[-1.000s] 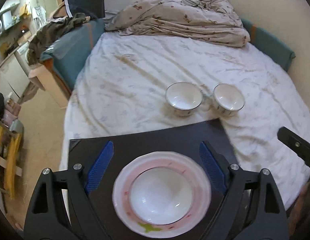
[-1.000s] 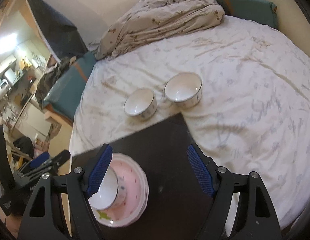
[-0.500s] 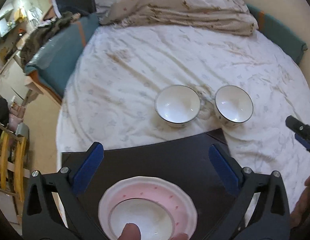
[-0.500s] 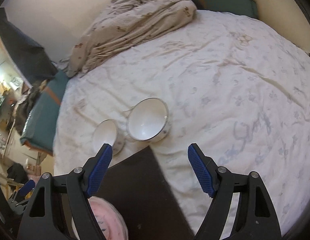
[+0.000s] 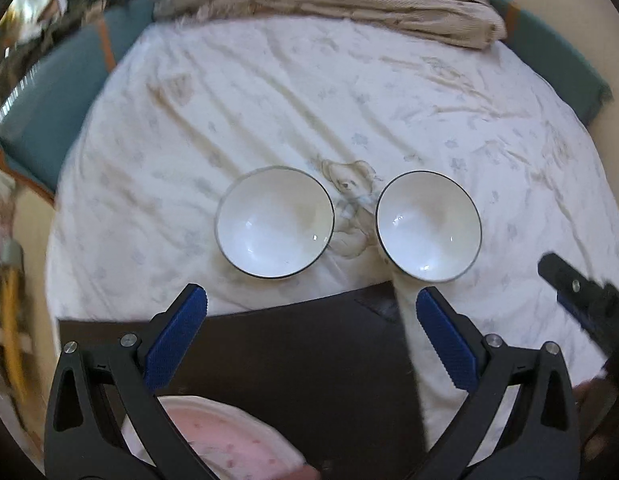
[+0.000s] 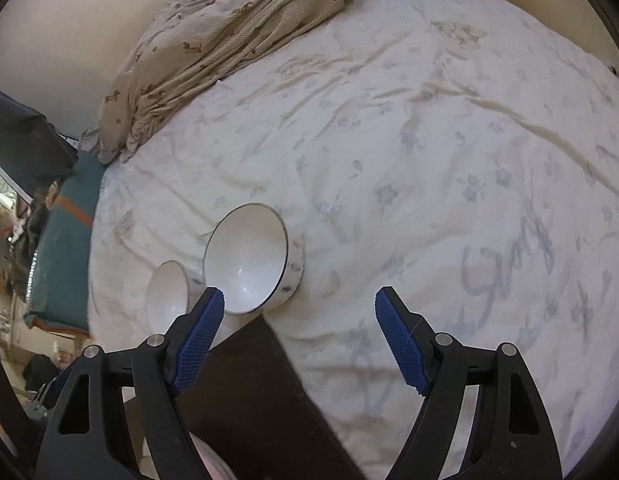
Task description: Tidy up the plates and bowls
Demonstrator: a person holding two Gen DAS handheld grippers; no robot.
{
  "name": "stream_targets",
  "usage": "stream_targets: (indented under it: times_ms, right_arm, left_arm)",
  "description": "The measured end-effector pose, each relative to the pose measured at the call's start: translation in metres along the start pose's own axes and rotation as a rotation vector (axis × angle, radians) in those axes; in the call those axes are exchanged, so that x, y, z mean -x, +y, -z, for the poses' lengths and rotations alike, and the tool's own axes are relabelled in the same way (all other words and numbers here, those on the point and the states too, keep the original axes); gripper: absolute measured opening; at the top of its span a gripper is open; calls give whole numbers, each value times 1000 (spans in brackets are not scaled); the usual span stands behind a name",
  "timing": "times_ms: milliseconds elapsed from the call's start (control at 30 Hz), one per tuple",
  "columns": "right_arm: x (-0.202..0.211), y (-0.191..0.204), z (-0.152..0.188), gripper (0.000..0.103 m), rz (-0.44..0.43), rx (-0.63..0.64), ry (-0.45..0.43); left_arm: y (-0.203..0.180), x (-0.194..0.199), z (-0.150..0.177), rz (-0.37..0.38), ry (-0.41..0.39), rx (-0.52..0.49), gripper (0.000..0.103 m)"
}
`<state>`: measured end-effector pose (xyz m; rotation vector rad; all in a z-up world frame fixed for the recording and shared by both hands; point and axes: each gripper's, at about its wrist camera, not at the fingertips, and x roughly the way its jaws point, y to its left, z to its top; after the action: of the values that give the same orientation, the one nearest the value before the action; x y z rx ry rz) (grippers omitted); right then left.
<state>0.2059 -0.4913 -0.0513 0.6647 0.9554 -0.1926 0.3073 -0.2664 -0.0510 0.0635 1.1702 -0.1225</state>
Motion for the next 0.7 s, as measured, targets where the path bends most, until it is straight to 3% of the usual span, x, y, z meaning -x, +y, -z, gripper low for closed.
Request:
stream_targets:
  times_ms: [100, 267, 433, 533, 600, 700]
  right_arm:
    - [-10, -3, -7, 91, 8, 5, 0]
    - [-39, -26, -16, 91, 5, -80, 48]
    - [-69, -34, -21, 68, -54, -140, 115]
    - [-84, -29, -22, 58, -77, -131, 150]
    - [-93, -21, -17, 51, -62, -88, 172]
    - [-103, -18, -14, 38, -78, -94, 212]
  left_arm:
    - [-9, -20, -8, 22, 23, 5, 98]
    - [-20, -49, -21, 69, 61, 19, 81]
    - [-30, -75, -27, 200, 116, 52, 57]
    - [-38, -83, -28, 188, 123, 29, 45]
    - [-42, -92, -27, 200, 159, 34, 27]
    - [-44, -103, -26, 201, 198, 48, 17]
